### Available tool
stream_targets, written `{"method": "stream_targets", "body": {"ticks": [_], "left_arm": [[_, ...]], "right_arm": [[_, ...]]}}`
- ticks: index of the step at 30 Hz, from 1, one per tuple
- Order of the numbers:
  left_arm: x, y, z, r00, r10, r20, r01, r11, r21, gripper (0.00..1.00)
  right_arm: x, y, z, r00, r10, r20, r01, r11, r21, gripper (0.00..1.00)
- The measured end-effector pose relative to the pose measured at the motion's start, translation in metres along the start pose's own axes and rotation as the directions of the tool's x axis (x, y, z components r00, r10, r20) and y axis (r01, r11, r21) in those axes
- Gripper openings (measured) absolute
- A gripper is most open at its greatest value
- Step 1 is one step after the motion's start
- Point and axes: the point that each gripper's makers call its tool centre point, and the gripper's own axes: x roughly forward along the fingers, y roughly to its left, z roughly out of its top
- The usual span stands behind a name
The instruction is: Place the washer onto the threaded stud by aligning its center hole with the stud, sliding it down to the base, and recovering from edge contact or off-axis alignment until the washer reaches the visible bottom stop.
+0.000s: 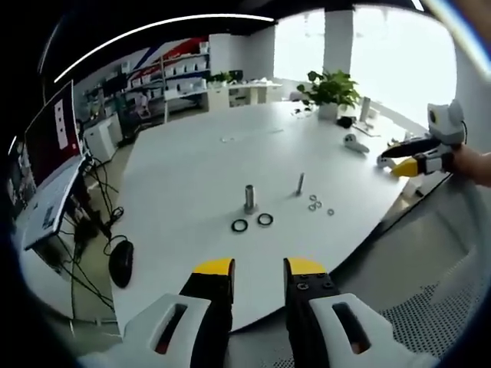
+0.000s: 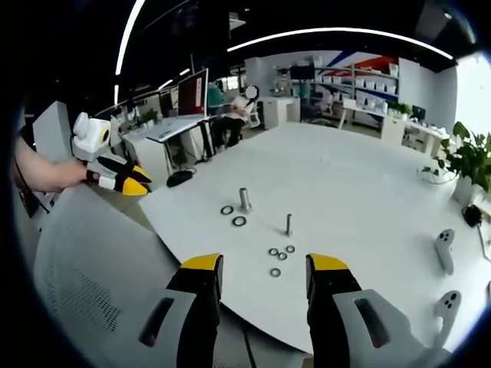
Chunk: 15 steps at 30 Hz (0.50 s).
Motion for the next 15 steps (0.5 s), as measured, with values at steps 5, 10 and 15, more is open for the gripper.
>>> {"method": "stream_targets", "body": {"ticks": [5,10,15], "left_arm": [[0.006,-0.006,-0.01,0.996,-0.037,-0.079,0.04,0.998,0.041,0.27],[0.012,-0.002,0.002,0.995,-0.052,-0.088,0.059,0.995,0.078,0.27],[0.028,0.001,0.01,0.992,-0.062,-0.109,0.074,0.992,0.106,0.28]], "right_arm": [[-0.001,-0.001,0.001,1.0,-0.002,0.002,0.002,1.0,0.006,0.46],[0.0,0.0,0.0,1.0,0.005,0.001,-0.005,1.0,0.001,0.46],[0.0,0.0,0.0,1.0,0.004,0.003,-0.004,1.0,0.006,0.46]]}}
